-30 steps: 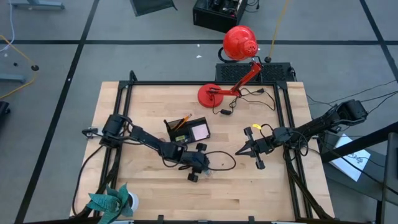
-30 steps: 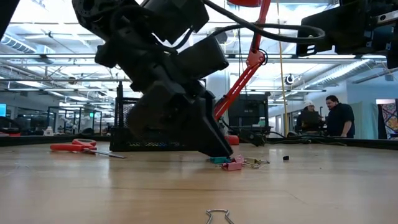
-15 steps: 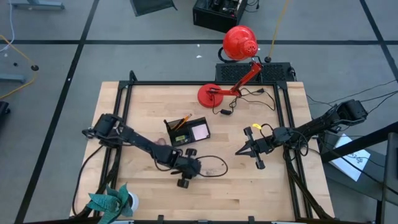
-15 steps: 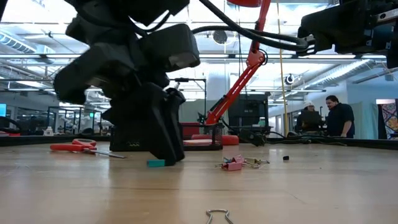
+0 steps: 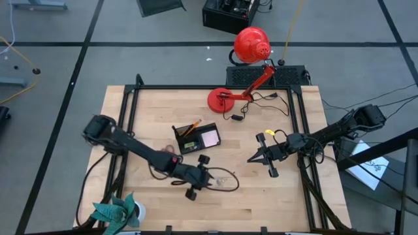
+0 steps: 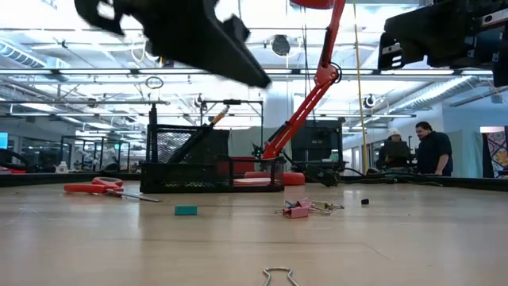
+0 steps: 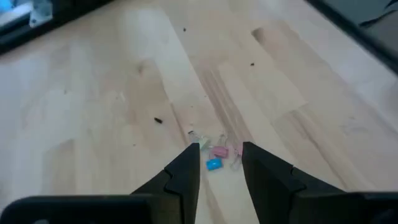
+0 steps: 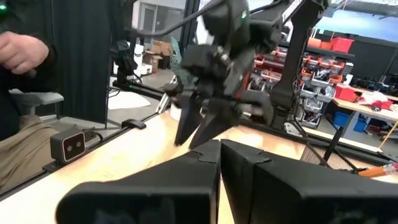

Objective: Pick and place office supplies into organizer
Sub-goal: Put the blue binder clip into the mesh desk organizer

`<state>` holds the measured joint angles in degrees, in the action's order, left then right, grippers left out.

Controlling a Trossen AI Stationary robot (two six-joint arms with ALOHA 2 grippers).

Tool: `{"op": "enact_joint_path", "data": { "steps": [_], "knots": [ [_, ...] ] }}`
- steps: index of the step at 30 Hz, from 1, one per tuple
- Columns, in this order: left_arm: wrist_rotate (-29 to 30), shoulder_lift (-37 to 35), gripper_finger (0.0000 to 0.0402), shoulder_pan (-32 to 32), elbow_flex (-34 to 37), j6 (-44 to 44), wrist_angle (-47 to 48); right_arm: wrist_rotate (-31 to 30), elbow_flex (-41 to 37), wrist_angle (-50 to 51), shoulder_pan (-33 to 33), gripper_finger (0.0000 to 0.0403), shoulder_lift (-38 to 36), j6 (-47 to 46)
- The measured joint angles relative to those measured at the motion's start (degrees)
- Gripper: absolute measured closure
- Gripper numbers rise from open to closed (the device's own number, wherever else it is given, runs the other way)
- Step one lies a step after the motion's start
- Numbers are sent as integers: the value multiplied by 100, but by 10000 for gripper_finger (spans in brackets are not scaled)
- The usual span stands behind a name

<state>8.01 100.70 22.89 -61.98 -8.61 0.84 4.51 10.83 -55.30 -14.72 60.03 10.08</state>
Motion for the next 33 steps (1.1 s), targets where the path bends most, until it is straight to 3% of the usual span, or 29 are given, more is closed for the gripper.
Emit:
{"op": "enact_joint_path", "data": {
  "steps": [4, 8, 11, 17, 27, 33],
  "knots": [
    [-389, -428, 275, -54, -2, -591, 838, 0, 0, 56, 0, 399, 0, -1],
    [-1432, -405, 275, -219, 5, -1686, 1653, 0, 0, 78, 0, 399, 0, -1],
    [-1636, -286, 275, -292, -2, -2210, 1397, 0, 0, 65, 0, 399, 0, 1],
    [-2054, 13, 275, -404, -12, -2293, 771, -13, 0, 22, 0, 399, 0, 18],
    [-3188, 496, 275, -711, -118, -2519, 1166, -20, 0, 53, 0, 399, 0, 21],
    [-3245, 496, 275, -864, -122, -2842, 1196, -24, 0, 72, 0, 399, 0, 31]
  ]
}}
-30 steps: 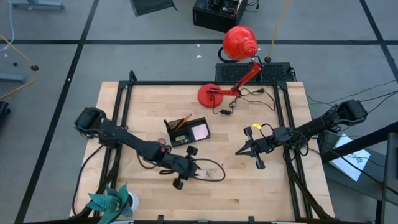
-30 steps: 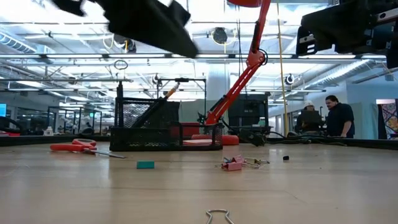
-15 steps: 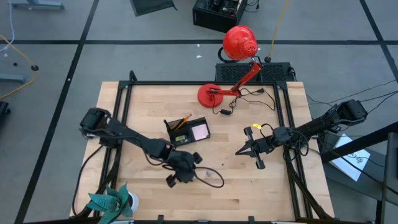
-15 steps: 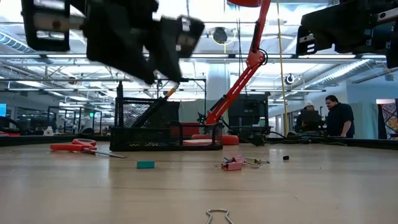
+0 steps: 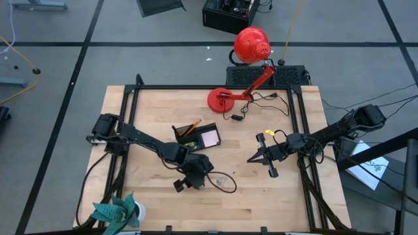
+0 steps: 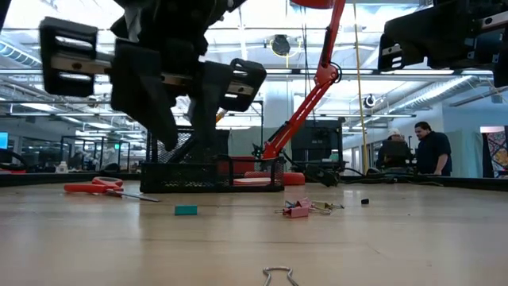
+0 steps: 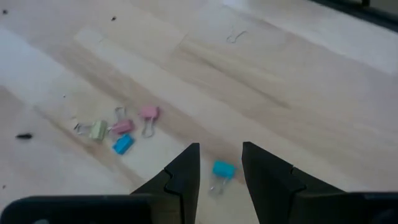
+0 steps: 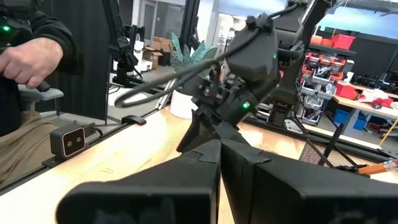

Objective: Pick and place office supplies into organizer
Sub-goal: Put the blue binder clip into the mesh desk organizer

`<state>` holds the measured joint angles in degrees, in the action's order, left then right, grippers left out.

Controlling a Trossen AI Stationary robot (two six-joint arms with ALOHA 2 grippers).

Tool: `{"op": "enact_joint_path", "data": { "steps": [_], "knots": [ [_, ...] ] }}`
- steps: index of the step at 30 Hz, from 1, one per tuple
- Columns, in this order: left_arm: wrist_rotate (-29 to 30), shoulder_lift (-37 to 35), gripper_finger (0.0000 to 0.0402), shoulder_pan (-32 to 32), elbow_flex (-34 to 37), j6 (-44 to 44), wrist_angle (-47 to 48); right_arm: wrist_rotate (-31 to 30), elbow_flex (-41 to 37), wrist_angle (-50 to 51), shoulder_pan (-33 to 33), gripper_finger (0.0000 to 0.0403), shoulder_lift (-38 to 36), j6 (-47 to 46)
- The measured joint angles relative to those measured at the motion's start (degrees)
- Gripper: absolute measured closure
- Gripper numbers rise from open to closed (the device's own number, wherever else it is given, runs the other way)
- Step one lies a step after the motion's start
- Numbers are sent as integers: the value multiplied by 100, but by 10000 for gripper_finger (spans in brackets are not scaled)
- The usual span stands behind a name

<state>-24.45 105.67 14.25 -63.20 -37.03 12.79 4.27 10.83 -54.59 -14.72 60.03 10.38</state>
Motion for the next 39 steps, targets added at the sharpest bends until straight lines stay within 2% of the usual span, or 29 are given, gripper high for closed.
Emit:
{"op": "enact_joint_path", "data": {
  "steps": [11, 18, 27, 32, 39],
  "knots": [
    [88, 90, 275, -218, -4, -29, -413, 0, 0, 23, 0, 399, 0, 36],
    [89, 90, 275, -103, -2, -695, -237, 0, 0, 49, 0, 399, 0, 35],
    [-126, 359, 275, -76, 0, -404, -322, 0, 0, 45, 0, 399, 0, 34],
    [-166, 674, 275, -73, 0, -449, -180, 0, 0, 64, 0, 399, 0, 32],
    [-144, 743, 275, -67, -11, -469, -189, -2, 0, 98, 0, 399, 0, 83]
  ]
}}
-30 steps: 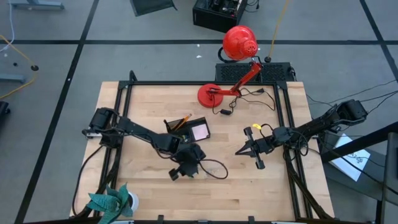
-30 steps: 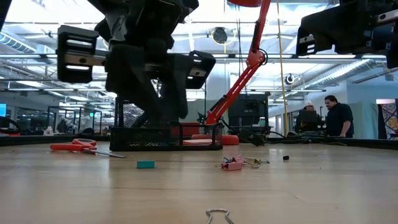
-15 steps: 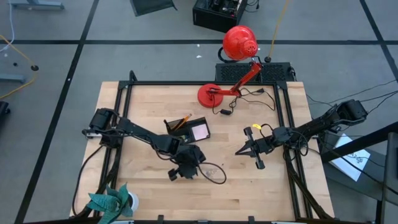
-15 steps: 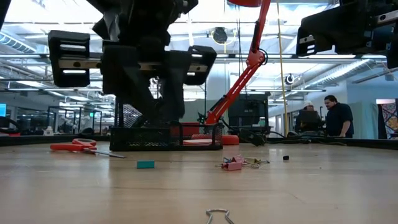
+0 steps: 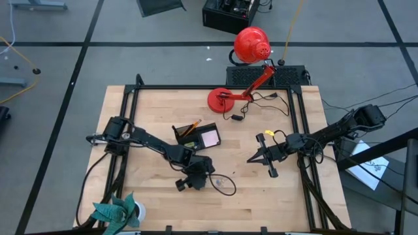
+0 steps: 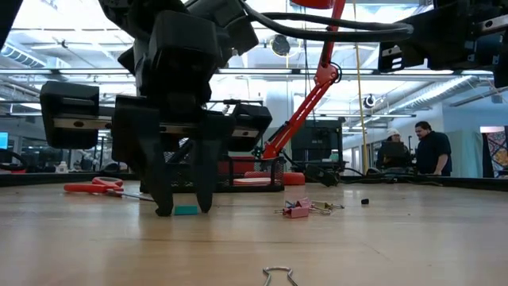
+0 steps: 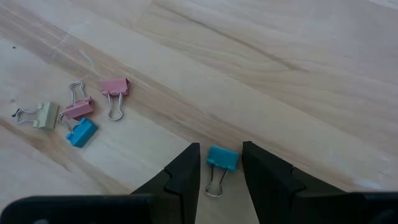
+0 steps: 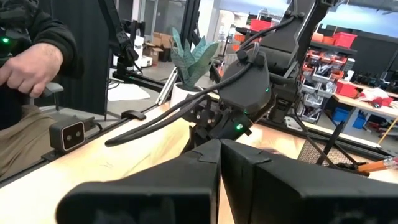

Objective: Pick and place office supplies into organizer
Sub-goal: Put the blue binder clip into the mesh desk organizer

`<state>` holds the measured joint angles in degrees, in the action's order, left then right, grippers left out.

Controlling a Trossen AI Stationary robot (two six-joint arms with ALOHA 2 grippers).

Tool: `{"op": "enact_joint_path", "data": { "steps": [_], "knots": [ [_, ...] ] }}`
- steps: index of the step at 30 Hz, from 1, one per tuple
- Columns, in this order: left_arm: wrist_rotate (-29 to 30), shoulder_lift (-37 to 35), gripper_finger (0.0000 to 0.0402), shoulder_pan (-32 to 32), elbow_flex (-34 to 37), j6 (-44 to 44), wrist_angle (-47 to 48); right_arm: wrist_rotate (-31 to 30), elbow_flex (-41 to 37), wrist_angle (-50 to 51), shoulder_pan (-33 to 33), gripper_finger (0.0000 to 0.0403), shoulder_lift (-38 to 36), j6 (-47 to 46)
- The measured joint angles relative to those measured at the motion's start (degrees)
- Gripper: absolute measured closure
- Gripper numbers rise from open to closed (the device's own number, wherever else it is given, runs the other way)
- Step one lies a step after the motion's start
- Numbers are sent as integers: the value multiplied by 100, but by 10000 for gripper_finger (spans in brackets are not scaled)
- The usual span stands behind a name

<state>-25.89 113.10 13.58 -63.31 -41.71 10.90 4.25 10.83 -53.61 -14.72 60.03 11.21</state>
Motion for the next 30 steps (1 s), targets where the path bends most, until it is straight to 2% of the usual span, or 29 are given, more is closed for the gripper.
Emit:
{"op": "enact_joint_path", "data": {
  "steps": [13, 16, 24, 27, 30],
  "knots": [
    [67, 4, 276, 110, 0, 46, 96, 0, 0, 29, 0, 399, 0, 1],
    [74, 4, 292, 157, 1, 73, 79, 0, 0, 29, 0, 399, 0, 1],
    [-83, 10, 373, 195, 7, 340, 15, 0, 0, 31, 0, 399, 0, -1],
    [-92, 14, 375, 195, 11, 471, -113, 0, 0, 31, 0, 399, 0, -1],
    [-86, 19, 358, 203, 20, 575, -270, 0, 0, 31, 0, 399, 0, -2]
  ]
}}
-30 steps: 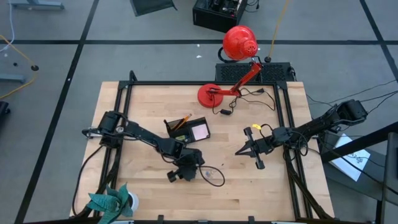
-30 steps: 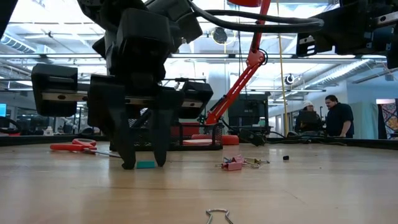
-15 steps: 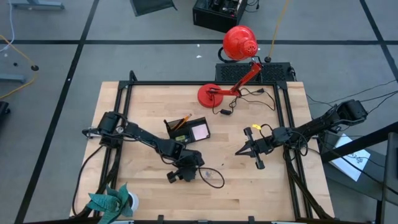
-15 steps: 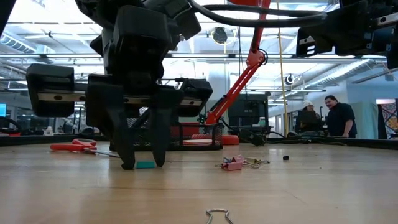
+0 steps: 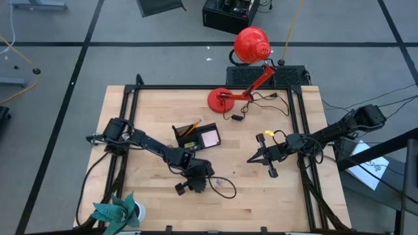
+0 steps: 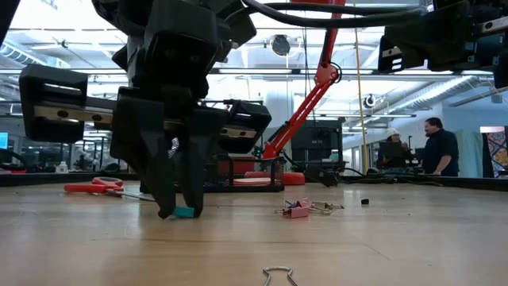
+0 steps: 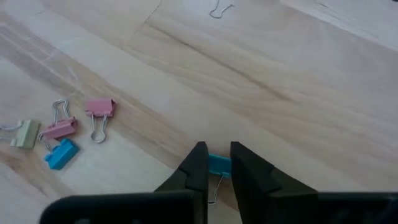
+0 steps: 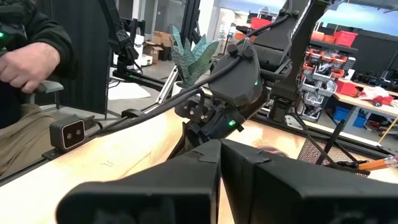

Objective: Pick and place office supplies into organizer
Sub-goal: Put the blue binder clip into the mesh desk organizer

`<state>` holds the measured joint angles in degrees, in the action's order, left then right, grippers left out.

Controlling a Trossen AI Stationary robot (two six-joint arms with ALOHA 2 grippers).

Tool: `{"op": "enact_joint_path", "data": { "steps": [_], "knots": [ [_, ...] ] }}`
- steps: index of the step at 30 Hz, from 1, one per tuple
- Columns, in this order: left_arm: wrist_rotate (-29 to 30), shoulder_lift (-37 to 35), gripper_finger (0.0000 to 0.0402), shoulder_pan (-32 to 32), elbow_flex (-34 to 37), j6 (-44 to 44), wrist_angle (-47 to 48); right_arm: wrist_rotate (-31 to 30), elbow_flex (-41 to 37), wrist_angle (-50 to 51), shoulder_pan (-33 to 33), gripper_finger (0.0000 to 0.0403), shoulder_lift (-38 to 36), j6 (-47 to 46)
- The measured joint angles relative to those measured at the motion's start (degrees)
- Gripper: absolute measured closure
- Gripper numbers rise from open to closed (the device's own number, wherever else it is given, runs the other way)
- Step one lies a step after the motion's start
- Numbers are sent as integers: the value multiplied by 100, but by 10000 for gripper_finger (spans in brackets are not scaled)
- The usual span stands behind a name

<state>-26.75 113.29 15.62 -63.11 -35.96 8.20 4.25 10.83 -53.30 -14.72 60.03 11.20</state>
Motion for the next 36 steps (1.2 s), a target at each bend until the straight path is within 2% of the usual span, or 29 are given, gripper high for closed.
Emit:
{"op": "enact_joint_path", "data": {
  "steps": [4, 11, 19, 23, 32, 36],
  "knots": [
    [440, -117, 344, 43, 6, 11, 3, 0, 0, 0, 0, 399, 0, -2],
    [1544, -583, 357, 72, 6, 13, 325, 0, 0, 10, 0, 399, 0, -20],
    [3822, -1411, 346, 33, 2, 231, 1358, 0, 0, 3, 0, 399, 0, -65],
    [4655, -1738, 348, -153, -9, 696, 1904, 0, 0, 2, 0, 399, 0, -65],
    [4793, -1833, 347, -675, -3, 1750, 2760, 2, 2, -71, 0, 399, 0, -109],
    [4556, -1833, 347, -808, 0, 2098, 2901, 7, 0, -40, 1, 399, 0, -111]
  ]
}}
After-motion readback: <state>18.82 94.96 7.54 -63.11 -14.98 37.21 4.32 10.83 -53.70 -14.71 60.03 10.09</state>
